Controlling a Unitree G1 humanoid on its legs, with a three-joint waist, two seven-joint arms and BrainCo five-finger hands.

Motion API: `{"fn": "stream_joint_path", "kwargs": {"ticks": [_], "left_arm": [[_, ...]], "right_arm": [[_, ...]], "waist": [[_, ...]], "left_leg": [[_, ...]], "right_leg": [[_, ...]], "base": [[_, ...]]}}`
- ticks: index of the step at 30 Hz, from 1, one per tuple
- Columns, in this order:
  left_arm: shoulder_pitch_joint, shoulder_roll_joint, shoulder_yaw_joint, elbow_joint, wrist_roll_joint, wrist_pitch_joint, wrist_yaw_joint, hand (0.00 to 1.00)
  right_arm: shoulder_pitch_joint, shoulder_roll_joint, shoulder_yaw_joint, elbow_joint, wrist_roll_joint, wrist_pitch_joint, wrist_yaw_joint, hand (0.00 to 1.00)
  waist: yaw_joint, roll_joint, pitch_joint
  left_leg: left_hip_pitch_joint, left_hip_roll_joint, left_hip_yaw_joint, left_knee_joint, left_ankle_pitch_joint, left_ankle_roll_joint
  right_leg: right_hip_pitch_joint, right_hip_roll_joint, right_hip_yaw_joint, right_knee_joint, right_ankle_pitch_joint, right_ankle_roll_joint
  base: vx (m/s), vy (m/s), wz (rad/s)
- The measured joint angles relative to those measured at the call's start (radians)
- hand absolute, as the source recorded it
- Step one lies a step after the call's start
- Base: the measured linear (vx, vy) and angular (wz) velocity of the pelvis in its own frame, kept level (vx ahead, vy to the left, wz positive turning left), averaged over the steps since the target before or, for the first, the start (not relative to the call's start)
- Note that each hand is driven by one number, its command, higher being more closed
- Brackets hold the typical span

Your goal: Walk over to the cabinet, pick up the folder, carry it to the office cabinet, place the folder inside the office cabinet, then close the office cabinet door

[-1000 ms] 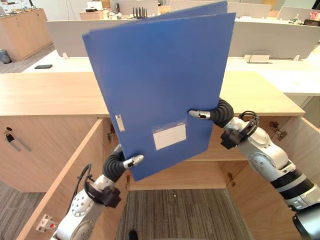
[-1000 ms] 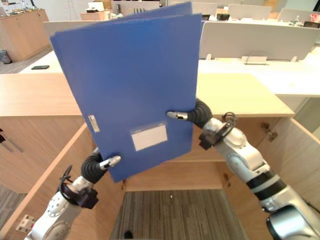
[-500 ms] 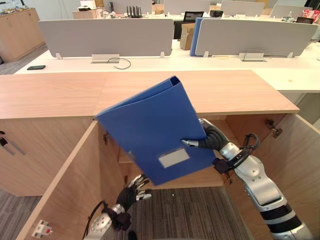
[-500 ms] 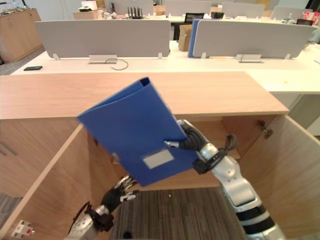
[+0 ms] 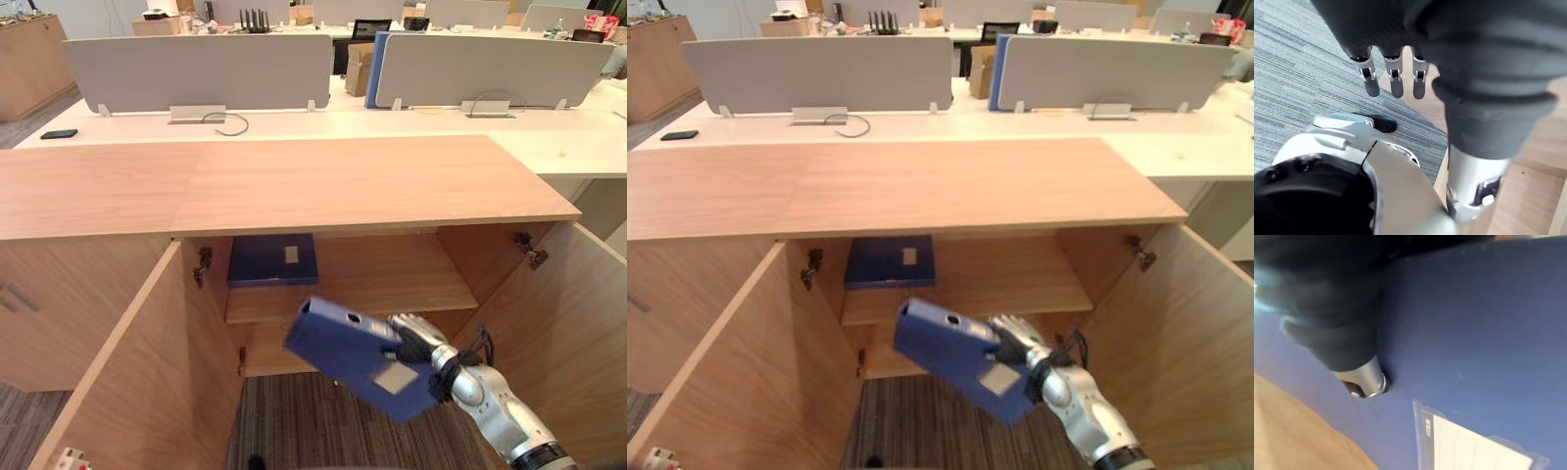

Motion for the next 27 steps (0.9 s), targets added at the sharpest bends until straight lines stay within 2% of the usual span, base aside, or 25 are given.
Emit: {"fn": "stream_joint_path", "kwargs": {"ticks": [2, 5, 7, 8, 10, 11, 12, 13, 16, 18, 22, 24, 25, 27], "left_arm": [[-0.007, -0.001, 0.019, -0.001, 0.034, 0.000, 0.000, 0.00], [-0.035, -0.002, 0.039, -0.004, 0.046, 0.000, 0.001, 0.00], [-0.049, -0.016, 0.042, -0.016, 0.049, 0.000, 0.011, 0.00], [-0.055, -0.034, 0.040, -0.034, 0.045, -0.002, 0.020, 0.00], [-0.073, -0.051, 0.028, -0.045, 0.019, -0.003, 0.033, 0.00], [-0.086, -0.056, 0.025, -0.053, 0.006, -0.004, 0.035, 0.00], [-0.091, -0.058, 0.025, -0.061, 0.003, -0.004, 0.037, 0.00], [-0.098, -0.058, 0.023, -0.077, -0.012, -0.008, 0.040, 0.00], [-0.118, -0.059, 0.010, -0.114, -0.043, -0.017, 0.053, 0.00], [-0.131, -0.060, 0.005, -0.141, -0.057, -0.020, 0.056, 0.00], [-0.152, -0.063, 0.005, -0.183, -0.061, -0.024, 0.061, 0.00], [-0.156, -0.067, 0.008, -0.188, -0.061, -0.030, 0.062, 0.00], [-0.157, -0.069, 0.009, -0.188, -0.062, -0.030, 0.062, 0.00], [-0.168, -0.070, 0.017, -0.188, -0.061, -0.030, 0.063, 0.00]], "right_arm": [[-0.022, 0.000, 0.032, 0.072, -0.045, -0.006, 0.001, 1.00], [-0.079, 0.000, 0.043, 0.151, -0.072, -0.007, 0.002, 1.00], [-0.150, 0.001, 0.021, 0.223, -0.063, 0.007, 0.001, 1.00], [-0.196, 0.009, -0.027, 0.264, -0.041, 0.025, -0.003, 1.00], [-0.270, 0.022, -0.108, 0.321, 0.070, 0.078, -0.026, 1.00], [-0.320, 0.043, -0.177, 0.348, 0.150, 0.101, -0.045, 1.00], [-0.343, 0.055, -0.210, 0.361, 0.196, 0.112, -0.059, 1.00], [-0.374, 0.083, -0.271, 0.374, 0.319, 0.136, -0.091, 1.00], [-0.403, 0.170, -0.386, 0.348, 0.609, 0.145, -0.173, 1.00], [-0.413, 0.207, -0.394, 0.297, 0.719, 0.146, -0.213, 1.00], [-0.449, 0.256, -0.426, 0.211, 0.811, 0.148, -0.240, 1.00], [-0.480, 0.271, -0.484, 0.188, 0.934, 0.148, -0.255, 1.00], [-0.493, 0.273, -0.501, 0.188, 0.965, 0.147, -0.259, 1.00], [-0.558, 0.274, -0.552, 0.190, 1.126, 0.136, -0.266, 1.00]], "waist": [[0.006, 0.002, 0.019], [0.006, 0.011, 0.083], [0.007, 0.043, 0.126], [0.008, 0.072, 0.157], [0.015, 0.109, 0.197], [0.014, 0.124, 0.236], [0.015, 0.128, 0.255], [0.022, 0.126, 0.285], [0.034, 0.124, 0.328], [0.045, 0.121, 0.349], [0.067, 0.117, 0.380], [0.086, 0.109, 0.393], [0.088, 0.106, 0.396], [0.091, 0.092, 0.416]], "left_leg": [[-0.003, 0.001, 0.002, 0.013, -0.008, 0.002], [-0.060, 0.016, 0.000, 0.145, -0.069, 0.006], [-0.135, 0.046, -0.005, 0.308, -0.145, 0.008], [-0.181, 0.066, -0.009, 0.400, -0.188, 0.012], [-0.249, 0.093, -0.012, 0.507, -0.237, 0.023], [-0.282, 0.106, -0.014, 0.570, -0.266, 0.031], [-0.298, 0.112, -0.015, 0.604, -0.281, 0.033], [-0.333, 0.124, -0.016, 0.673, -0.316, 0.039], [-0.428, 0.147, -0.024, 0.847, -0.405, 0.054], [-0.476, 0.150, -0.027, 0.922, -0.444, 0.060], [-0.562, 0.150, -0.038, 1.014, -0.477, 0.075], [-0.602, 0.144, -0.040, 1.061, -0.497, 0.091], [-0.612, 0.138, -0.040, 1.070, -0.501, 0.096], [-0.657, 0.118, -0.035, 1.092, -0.506, 0.107]], "right_leg": [[0.000, -0.001, 0.002, 0.004, -0.001, 0.001], [-0.007, -0.004, 0.006, 0.021, -0.002, 0.002], [-0.032, 0.001, 0.011, 0.065, -0.016, 0.007], [-0.062, 0.007, 0.018, 0.112, -0.034, 0.009], [-0.121, 0.016, 0.031, 0.193, -0.056, 0.013], [-0.156, 0.016, 0.037, 0.256, -0.081, 0.017], [-0.175, 0.015, 0.040, 0.293, -0.097, 0.020], [-0.219, 0.013, 0.053, 0.373, -0.135, 0.026], [-0.325, -0.010, 0.062, 0.575, -0.233, 0.046], [-0.376, -0.024, 0.068, 0.659, -0.272, 0.056], [-0.452, -0.046, 0.066, 0.751, -0.310, 0.071], [-0.484, -0.066, 0.064, 0.797, -0.331, 0.083], [-0.494, -0.073, 0.062, 0.809, -0.335, 0.086], [-0.537, -0.101, 0.062, 0.848, -0.344, 0.092]], "base": [[0.01, 0.004, -0.03], [-0.03, -0.001, -0.04], [-0.05, 0.025, -0.12], [-0.07, 0.060, -0.19], [-0.07, 0.079, -0.19], [-0.07, 0.104, -0.13], [-0.09, 0.117, -0.15], [-0.14, 0.176, -0.15], [-0.09, 0.149, -0.04], [-0.10, 0.146, 0.03], [-0.07, 0.103, 0.09], [-0.05, 0.096, 0.10], [-0.03, 0.088, 0.14], [-0.04, 0.080, 0.11]]}}
